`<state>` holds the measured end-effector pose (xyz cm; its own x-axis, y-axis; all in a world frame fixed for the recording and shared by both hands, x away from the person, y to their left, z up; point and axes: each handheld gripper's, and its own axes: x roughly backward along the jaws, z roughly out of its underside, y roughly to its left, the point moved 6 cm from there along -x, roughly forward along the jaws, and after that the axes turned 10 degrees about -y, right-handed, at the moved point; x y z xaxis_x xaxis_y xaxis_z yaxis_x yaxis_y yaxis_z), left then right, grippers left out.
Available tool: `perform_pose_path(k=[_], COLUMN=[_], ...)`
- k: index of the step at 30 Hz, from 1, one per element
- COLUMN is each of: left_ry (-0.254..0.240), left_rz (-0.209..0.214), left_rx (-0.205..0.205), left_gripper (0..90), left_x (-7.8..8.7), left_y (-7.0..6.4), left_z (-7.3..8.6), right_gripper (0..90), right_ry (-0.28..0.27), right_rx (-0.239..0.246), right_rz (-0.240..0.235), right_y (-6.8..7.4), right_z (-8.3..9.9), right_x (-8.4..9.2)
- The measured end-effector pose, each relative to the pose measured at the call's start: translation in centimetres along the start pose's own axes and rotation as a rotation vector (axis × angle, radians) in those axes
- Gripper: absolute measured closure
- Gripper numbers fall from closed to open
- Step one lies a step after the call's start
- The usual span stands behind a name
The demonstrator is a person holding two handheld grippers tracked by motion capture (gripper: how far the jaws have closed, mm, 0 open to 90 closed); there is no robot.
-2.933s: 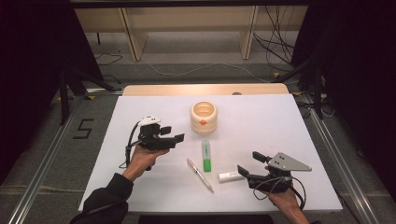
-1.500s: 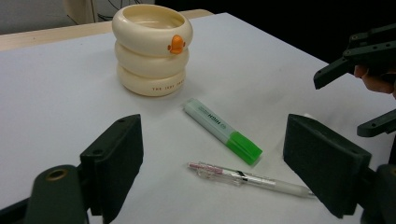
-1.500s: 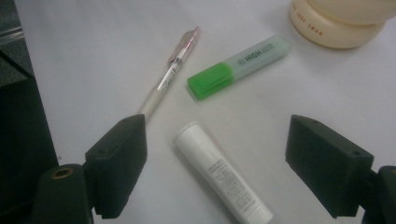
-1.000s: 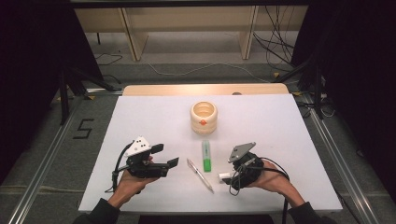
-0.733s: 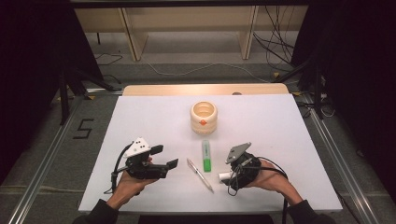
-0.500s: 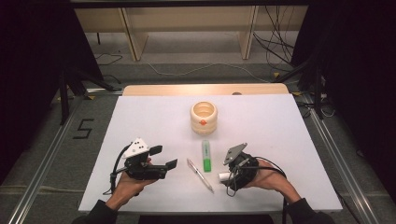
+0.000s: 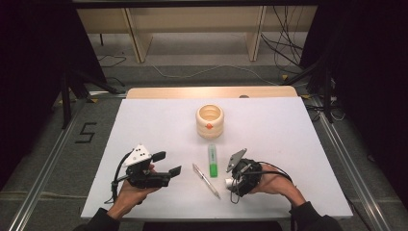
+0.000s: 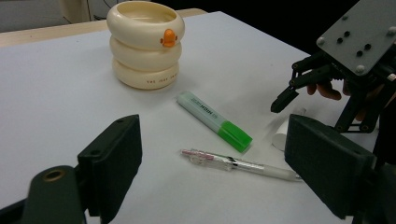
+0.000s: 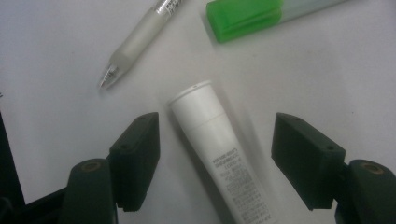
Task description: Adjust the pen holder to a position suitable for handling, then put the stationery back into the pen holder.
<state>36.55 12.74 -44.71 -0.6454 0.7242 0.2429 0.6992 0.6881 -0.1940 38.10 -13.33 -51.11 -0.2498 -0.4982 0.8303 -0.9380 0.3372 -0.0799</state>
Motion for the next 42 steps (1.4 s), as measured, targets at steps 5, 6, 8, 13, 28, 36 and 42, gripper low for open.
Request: perform_pose_path(k=[5,6,8,13,28,36,42], left_ry=[0.001,0.002,0.002,-0.002,0.009,0.007,0.015], left_rz=[-0.001,-0.001,0.0,0.004,0.004,0.002,0.005], left_rx=[-0.007,-0.007,-0.007,-0.01,-0.019,-0.014,-0.026], left_gripper=[18.7,18.7,18.7,18.7,18.7,18.7,18.7], left_x=[0.07,0.06,0.04,0.04,-0.3,-0.34,-0.24], left_y=[-0.03,-0.03,-0.08,-0.13,-0.15,0.01,-0.04], left_z=[0.06,0.07,0.07,-0.01,0.18,0.31,0.41], right_gripper=[36.0,36.5,37.6,39.5,47.1,54.6,56.4], right_ry=[0.02,0.019,0.033,0.045,0.083,0.108,0.123], right_rx=[0.016,0.024,0.021,0.039,0.063,0.051,0.047], right_rz=[-0.004,-0.009,-0.002,-0.007,-0.023,-0.047,-0.075], right_y=[0.02,0.0,0.03,-0.1,0.06,-0.11,-0.21], right_z=[0.01,0.01,0.03,-0.02,0.02,-0.15,-0.29], right_x=[-0.2,-0.27,-0.32,-0.51,-0.74,-0.84,-0.93])
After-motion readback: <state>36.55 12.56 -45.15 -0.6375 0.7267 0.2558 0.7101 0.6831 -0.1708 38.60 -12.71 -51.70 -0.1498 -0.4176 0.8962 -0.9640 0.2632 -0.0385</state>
